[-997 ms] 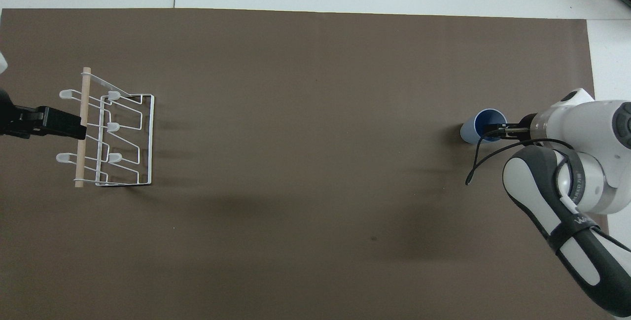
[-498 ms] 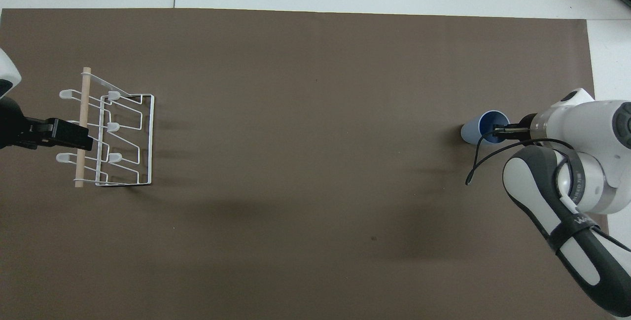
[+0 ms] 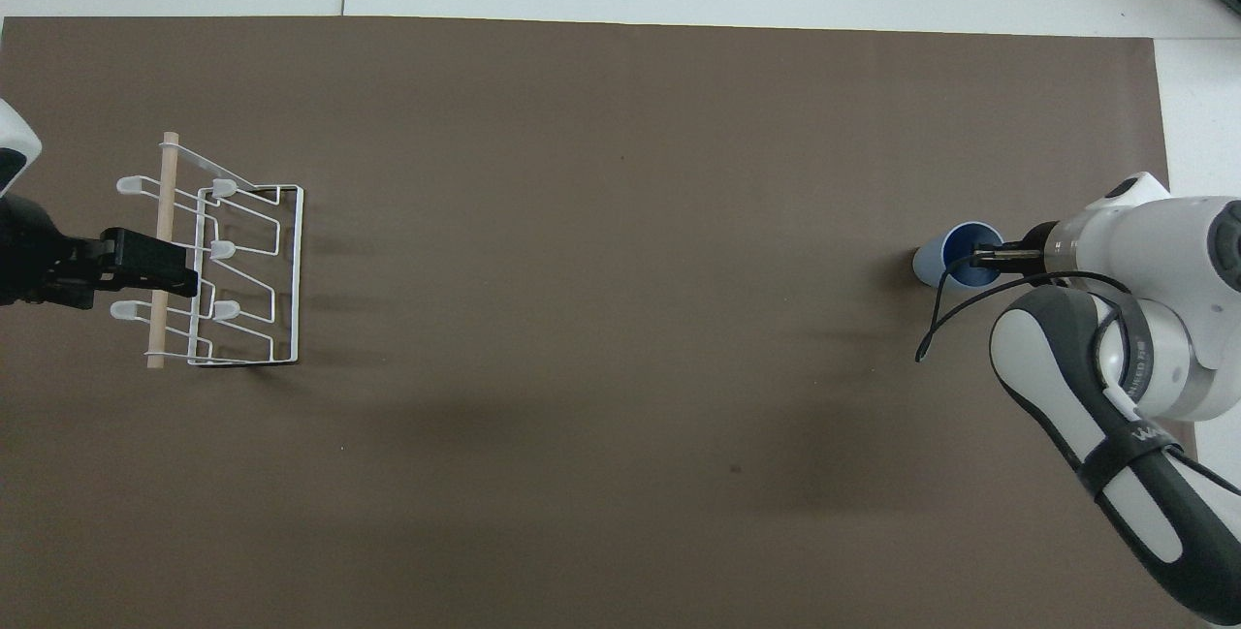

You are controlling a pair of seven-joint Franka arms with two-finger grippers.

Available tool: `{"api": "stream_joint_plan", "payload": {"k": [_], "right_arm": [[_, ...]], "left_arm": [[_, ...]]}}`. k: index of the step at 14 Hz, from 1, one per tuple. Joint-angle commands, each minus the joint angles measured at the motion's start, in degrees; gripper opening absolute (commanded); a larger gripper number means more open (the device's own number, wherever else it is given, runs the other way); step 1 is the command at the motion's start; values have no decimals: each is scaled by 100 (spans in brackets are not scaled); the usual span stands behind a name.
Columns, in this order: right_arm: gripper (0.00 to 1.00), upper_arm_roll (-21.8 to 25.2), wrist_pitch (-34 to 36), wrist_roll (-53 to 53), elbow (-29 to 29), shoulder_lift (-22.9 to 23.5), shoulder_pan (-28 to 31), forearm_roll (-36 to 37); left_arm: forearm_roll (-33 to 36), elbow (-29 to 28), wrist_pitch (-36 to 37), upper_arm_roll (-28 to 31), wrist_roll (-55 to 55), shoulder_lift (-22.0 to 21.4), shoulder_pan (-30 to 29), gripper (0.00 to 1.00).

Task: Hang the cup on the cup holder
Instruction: 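Lift the cup with the right gripper while the left gripper rises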

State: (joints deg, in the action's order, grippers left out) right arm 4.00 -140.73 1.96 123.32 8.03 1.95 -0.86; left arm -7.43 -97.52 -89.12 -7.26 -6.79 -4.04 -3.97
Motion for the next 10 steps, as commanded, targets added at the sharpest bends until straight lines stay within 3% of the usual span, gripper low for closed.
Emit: {"api": "stream_joint_plan", "payload": {"k": [1, 8, 10], "right_arm": [[0, -31, -8, -257, 52, -21, 60, -28], [0, -49, 265, -222, -194, -12, -1, -98], [0, -49, 387, -187, -351, -4, 7, -1103]], "left_arm": [[-319, -346, -9, 49, -943, -273, 107, 100], [-1505, -707, -474, 49, -3071, -414, 107, 100], [-1822, -803, -659, 49, -3546, -457, 107, 100]]}}
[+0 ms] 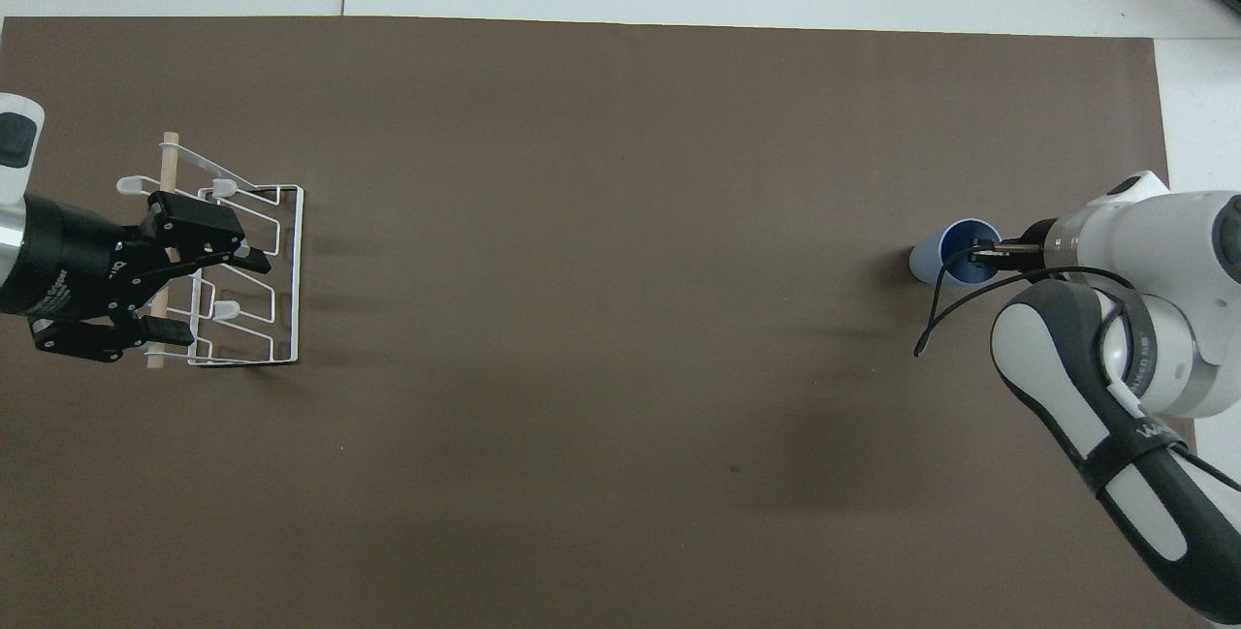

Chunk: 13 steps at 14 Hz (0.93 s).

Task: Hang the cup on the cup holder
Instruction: 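Lift the cup with the right gripper while the left gripper rises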

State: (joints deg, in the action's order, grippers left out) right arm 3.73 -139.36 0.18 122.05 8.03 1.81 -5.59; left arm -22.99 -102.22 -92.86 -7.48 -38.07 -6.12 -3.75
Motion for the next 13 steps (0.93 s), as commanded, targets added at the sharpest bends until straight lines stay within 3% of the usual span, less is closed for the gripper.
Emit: {"api": "stream_joint_plan", "payload": {"k": [1, 5, 8, 11, 13], "right_arm": [[0, -21, 391, 121, -321, 14, 13, -1072], [0, -56, 445, 1656, -410, 32, 4, -2557], [0, -170, 559, 2660, -410, 14, -84, -3885], [0, -381, 629, 3390, -402, 5, -93, -4485], [0, -495, 892, 3768, -402, -12, -93, -4941]], "left_arm": [[-416, -412, -363, 71, -568, -276, 85, 100], [-1302, -781, -969, 71, -1622, -425, 85, 100], [-2119, -1202, -1811, 45, -2439, -575, 224, 100], [-2561, -1449, -2673, 45, -3240, -593, 654, 100], [-2806, -1528, -2755, 36, -3312, -566, 796, 100]]}}
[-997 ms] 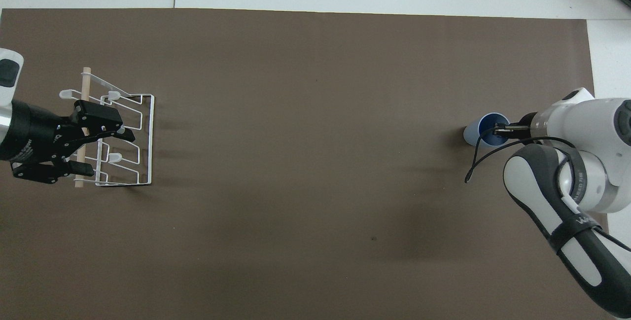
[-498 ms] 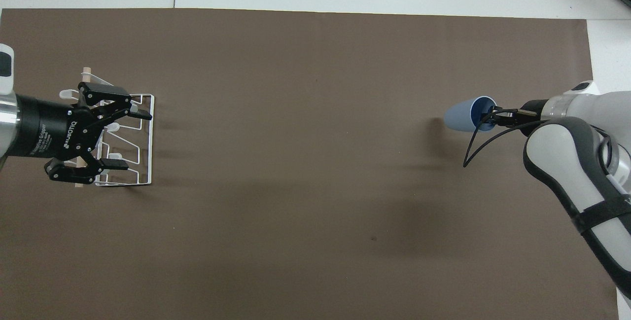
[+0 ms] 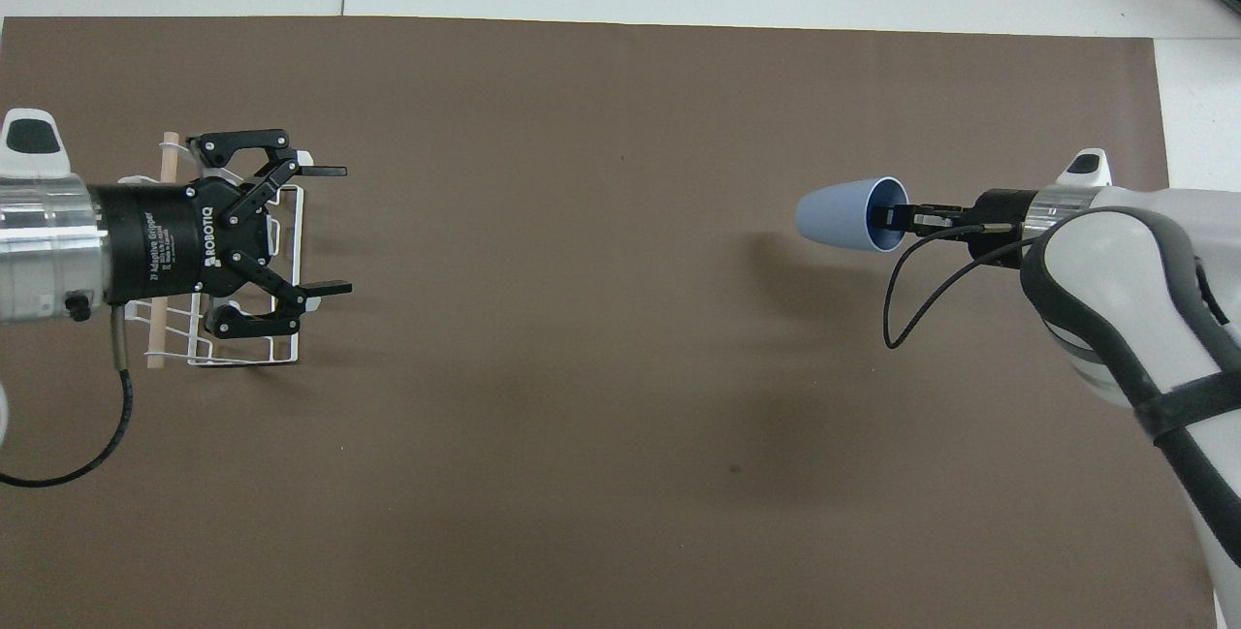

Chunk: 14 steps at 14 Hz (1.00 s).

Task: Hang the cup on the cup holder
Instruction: 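Lift the cup with the right gripper while the left gripper rises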

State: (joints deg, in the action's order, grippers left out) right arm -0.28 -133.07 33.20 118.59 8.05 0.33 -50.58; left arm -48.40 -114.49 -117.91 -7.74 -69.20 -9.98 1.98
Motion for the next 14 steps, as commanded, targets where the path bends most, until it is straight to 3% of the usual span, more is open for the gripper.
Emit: {"api": "stream_joint_plan", "payload": {"k": [1, 5, 14], "right_arm": [[0, -121, 377, 720, -38, -40, 55, -679], [0, -393, 677, 1074, -38, -84, 55, -1251], [0, -1650, -7, 1259, -82, -163, 64, -2842]], "left_arm": [[-336, -336, -259, 70, -217, -179, 398, 100], [-345, -390, -320, 71, -480, -135, 900, 100], [-310, -407, -1410, 71, -1069, 321, 1831, 100]]}}
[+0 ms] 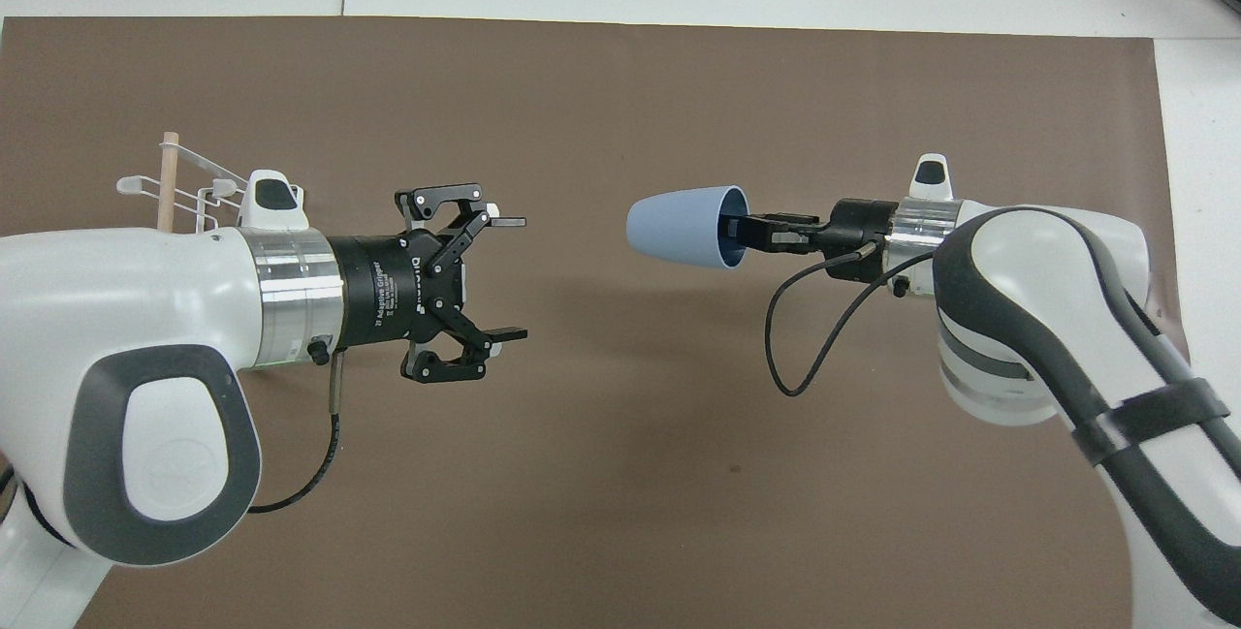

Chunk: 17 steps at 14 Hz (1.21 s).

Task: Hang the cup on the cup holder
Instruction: 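Bring the cup toward the left gripper while the left gripper approaches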

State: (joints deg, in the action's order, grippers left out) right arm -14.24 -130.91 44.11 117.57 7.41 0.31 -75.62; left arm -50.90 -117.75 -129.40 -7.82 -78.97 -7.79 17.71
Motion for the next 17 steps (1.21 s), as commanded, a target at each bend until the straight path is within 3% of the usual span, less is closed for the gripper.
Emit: {"api": "stream_joint_plan", "payload": {"k": [1, 8, 12, 17], "right_arm": [[0, -350, -303, 168, -41, -99, 66, -522], [0, -632, -304, 124, -173, -204, 92, -1147], [0, -711, -313, 11, -428, -214, 110, -1341], [0, -729, -321, -421, -683, -337, 110, -1342]], "left_arm": [[-51, -81, -296, 79, -101, 155, 302, 100], [-25, -29, -1622, 52, -313, 488, 584, 100], [1, 60, -1693, 52, 327, 533, 646, 100], [10, 578, -1711, 61, 479, 762, 488, 100]]}}
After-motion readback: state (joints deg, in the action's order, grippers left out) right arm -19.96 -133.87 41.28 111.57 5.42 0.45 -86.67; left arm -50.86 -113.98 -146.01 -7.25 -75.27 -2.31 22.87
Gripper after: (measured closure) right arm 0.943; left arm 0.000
